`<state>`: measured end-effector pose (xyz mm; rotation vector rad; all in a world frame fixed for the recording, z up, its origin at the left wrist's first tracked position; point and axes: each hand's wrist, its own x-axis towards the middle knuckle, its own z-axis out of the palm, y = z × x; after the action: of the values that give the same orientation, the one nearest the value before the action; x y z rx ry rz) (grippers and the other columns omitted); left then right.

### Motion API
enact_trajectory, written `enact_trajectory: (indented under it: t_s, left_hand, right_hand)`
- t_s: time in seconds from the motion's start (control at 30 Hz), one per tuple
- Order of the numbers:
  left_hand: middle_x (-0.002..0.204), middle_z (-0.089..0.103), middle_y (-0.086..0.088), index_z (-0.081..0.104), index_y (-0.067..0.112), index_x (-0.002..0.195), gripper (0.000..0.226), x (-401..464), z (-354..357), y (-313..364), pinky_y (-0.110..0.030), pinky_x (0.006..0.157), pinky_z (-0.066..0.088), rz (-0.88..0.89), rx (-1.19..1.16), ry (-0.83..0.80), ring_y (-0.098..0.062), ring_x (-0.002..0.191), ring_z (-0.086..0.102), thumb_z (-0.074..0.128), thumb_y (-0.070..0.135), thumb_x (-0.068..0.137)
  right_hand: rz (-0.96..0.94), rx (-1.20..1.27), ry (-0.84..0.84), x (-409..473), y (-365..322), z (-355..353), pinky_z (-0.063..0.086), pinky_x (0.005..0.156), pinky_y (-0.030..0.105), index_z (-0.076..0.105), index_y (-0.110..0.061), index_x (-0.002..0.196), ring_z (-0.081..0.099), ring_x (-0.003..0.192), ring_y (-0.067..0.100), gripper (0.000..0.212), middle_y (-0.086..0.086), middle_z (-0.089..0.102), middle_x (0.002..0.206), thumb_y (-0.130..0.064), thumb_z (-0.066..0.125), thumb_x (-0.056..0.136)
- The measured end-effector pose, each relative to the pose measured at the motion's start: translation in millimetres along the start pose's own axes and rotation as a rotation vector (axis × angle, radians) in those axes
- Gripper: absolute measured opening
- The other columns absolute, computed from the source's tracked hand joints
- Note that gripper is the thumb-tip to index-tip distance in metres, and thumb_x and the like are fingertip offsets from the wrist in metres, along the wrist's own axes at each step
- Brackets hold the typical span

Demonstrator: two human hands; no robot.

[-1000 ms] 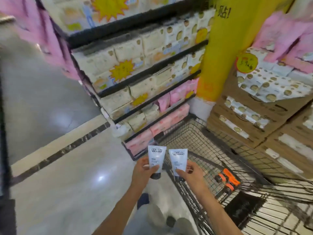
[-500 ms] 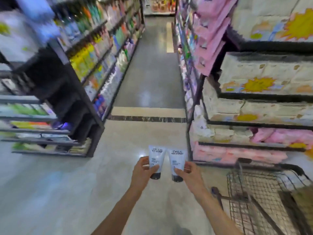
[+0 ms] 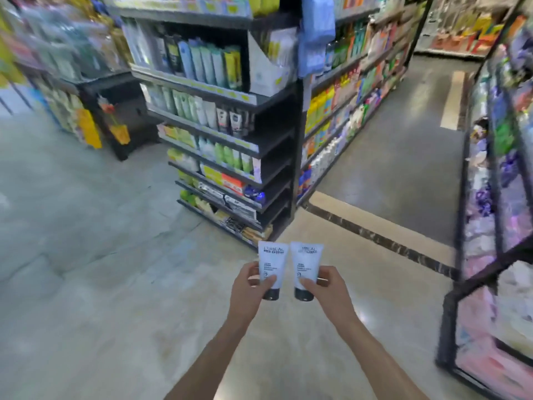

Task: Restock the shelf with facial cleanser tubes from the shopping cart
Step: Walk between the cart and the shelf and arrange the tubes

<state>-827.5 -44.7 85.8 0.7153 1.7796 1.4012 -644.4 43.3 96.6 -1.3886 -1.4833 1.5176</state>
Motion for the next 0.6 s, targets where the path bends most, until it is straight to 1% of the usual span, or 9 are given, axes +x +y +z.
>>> enact_trajectory:
  t_s: [0.1, 0.23, 0.3, 0.37, 0.43, 0.47, 0.53, 0.6]
  left_hand:
    - [0.110, 0.074, 0.010, 0.064, 0.028, 0.116, 0.036, 26, -45, 11, -0.026, 0.071, 0.059, 0.025, -0.020, 0.102, -0.012, 0.093, 0.071, 0.083, 0.028, 0.086]
    - [0.110, 0.073, 0.016, 0.063, 0.034, 0.114, 0.033, 68, -94, 30, -0.021, 0.073, 0.057, 0.060, -0.044, 0.209, 0.001, 0.089, 0.069, 0.081, 0.031, 0.087]
    - [0.111, 0.073, 0.017, 0.064, 0.036, 0.115, 0.033, 95, -113, 42, -0.021, 0.075, 0.057, 0.070, -0.062, 0.245, 0.003, 0.090, 0.069, 0.081, 0.032, 0.087]
    - [0.112, 0.074, 0.015, 0.064, 0.030, 0.123, 0.040, 127, -131, 53, -0.024, 0.078, 0.058, 0.076, -0.071, 0.268, 0.000, 0.092, 0.070, 0.081, 0.032, 0.087]
    - [0.112, 0.074, 0.013, 0.064, 0.024, 0.126, 0.042, 162, -146, 66, -0.020, 0.075, 0.056, 0.095, -0.077, 0.282, -0.001, 0.091, 0.070, 0.080, 0.029, 0.087]
    - [0.111, 0.075, 0.012, 0.064, 0.023, 0.125, 0.041, 178, -152, 71, -0.020, 0.075, 0.056, 0.109, -0.083, 0.284, -0.002, 0.091, 0.070, 0.080, 0.027, 0.088]
    - [0.111, 0.075, 0.011, 0.064, 0.024, 0.125, 0.040, 212, -163, 81, -0.023, 0.079, 0.057, 0.130, -0.095, 0.281, -0.006, 0.095, 0.070, 0.079, 0.027, 0.088]
    - [0.110, 0.074, 0.013, 0.064, 0.027, 0.126, 0.041, 246, -174, 91, -0.027, 0.081, 0.058, 0.142, -0.106, 0.270, -0.008, 0.097, 0.070, 0.079, 0.031, 0.088]
  right_hand:
    - [-0.059, -0.008, -0.072, 25, -30, 56, 0.050, 0.063, 0.012, 0.059, -0.011, 0.111, 0.069, 0.095, 0.009, 0.033, -0.003, 0.072, 0.108, -0.014, 0.081, 0.086]
    - [-0.117, -0.018, -0.128, 64, -64, 120, 0.054, 0.064, 0.016, 0.058, -0.012, 0.112, 0.069, 0.094, 0.005, 0.036, -0.006, 0.070, 0.109, -0.018, 0.082, 0.086]
    - [-0.142, -0.008, -0.150, 86, -81, 148, 0.055, 0.066, 0.018, 0.058, -0.013, 0.114, 0.069, 0.091, 0.001, 0.038, -0.007, 0.071, 0.109, -0.021, 0.082, 0.086]
    - [-0.162, -0.001, -0.160, 111, -96, 174, 0.055, 0.068, 0.018, 0.058, -0.013, 0.114, 0.069, 0.092, 0.001, 0.038, -0.008, 0.071, 0.109, -0.022, 0.083, 0.086]
    - [-0.192, 0.029, -0.166, 140, -112, 196, 0.056, 0.071, 0.019, 0.059, -0.012, 0.113, 0.070, 0.093, 0.004, 0.037, -0.005, 0.072, 0.109, -0.020, 0.082, 0.086]
    - [-0.205, 0.033, -0.160, 155, -118, 207, 0.057, 0.075, 0.022, 0.059, -0.013, 0.113, 0.071, 0.095, 0.005, 0.037, -0.004, 0.073, 0.109, -0.020, 0.083, 0.086]
    - [-0.227, 0.031, -0.159, 183, -135, 224, 0.059, 0.081, 0.029, 0.059, -0.016, 0.113, 0.070, 0.098, 0.007, 0.037, -0.005, 0.073, 0.109, -0.025, 0.083, 0.086]
    - [-0.237, 0.019, -0.145, 212, -155, 240, 0.057, 0.079, 0.025, 0.059, -0.020, 0.112, 0.069, 0.096, 0.004, 0.035, -0.007, 0.072, 0.109, -0.028, 0.082, 0.086]
